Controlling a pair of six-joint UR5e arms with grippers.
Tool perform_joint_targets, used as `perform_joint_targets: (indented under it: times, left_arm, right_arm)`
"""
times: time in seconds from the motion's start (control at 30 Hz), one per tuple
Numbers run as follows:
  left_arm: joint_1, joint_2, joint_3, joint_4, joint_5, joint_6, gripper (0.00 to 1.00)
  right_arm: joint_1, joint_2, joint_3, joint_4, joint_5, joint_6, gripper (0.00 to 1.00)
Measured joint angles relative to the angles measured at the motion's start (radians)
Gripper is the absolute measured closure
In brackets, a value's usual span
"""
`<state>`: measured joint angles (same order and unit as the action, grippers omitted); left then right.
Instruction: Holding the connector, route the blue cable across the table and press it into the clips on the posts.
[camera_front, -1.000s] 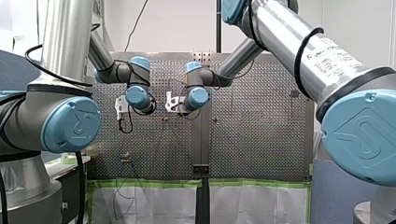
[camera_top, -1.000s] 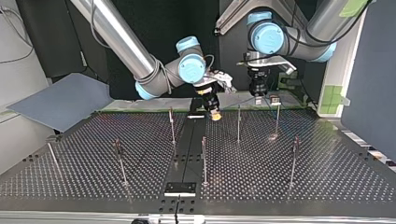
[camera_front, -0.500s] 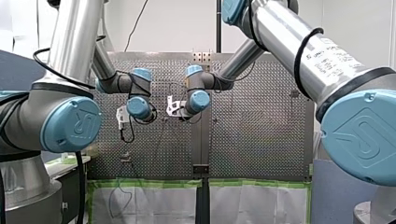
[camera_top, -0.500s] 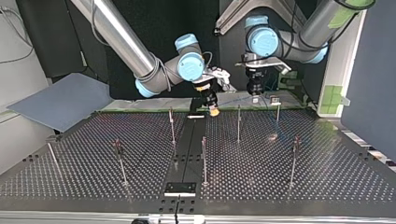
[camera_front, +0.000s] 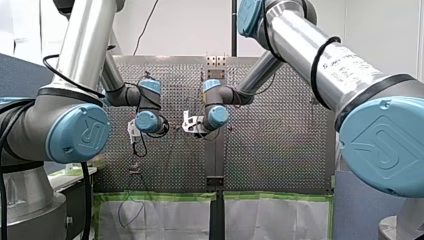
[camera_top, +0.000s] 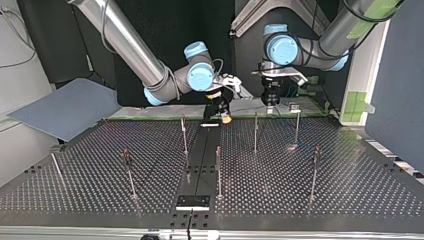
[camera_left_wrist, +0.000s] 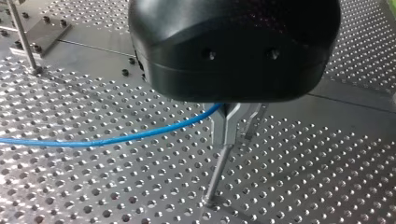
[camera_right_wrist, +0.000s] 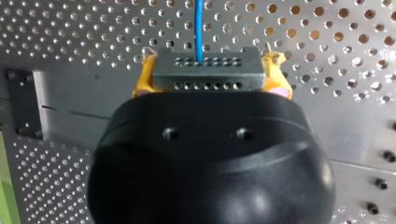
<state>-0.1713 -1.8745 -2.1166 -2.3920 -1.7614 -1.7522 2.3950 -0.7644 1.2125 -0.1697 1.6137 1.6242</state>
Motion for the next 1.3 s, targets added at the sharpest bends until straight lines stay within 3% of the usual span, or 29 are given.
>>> perform_joint_targets:
  times: [0.27, 0.7, 1.03, 1.3]
  left_arm:
    - [0.017, -0.064, 0.014, 0.070, 0.022, -0.033, 0.98]
    - [0.055, -0.081, 0.053, 0.097, 0.090, -0.084, 0.98]
    - [0.072, -0.140, 0.062, 0.131, 0.115, -0.080, 0.98]
    - [0.089, -0.145, 0.120, 0.127, 0.131, -0.084, 0.98]
  right_arm:
    - [-0.022, 0.000, -0.007, -0.005, -0.009, 0.002, 1.00]
    - [-0.044, 0.000, -0.029, -0.010, -0.044, 0.002, 1.00]
    - [-0.052, 0.001, -0.030, -0.010, -0.044, 0.002, 1.00]
    - [-0.064, 0.001, -0.030, -0.010, -0.044, 0.002, 1.00]
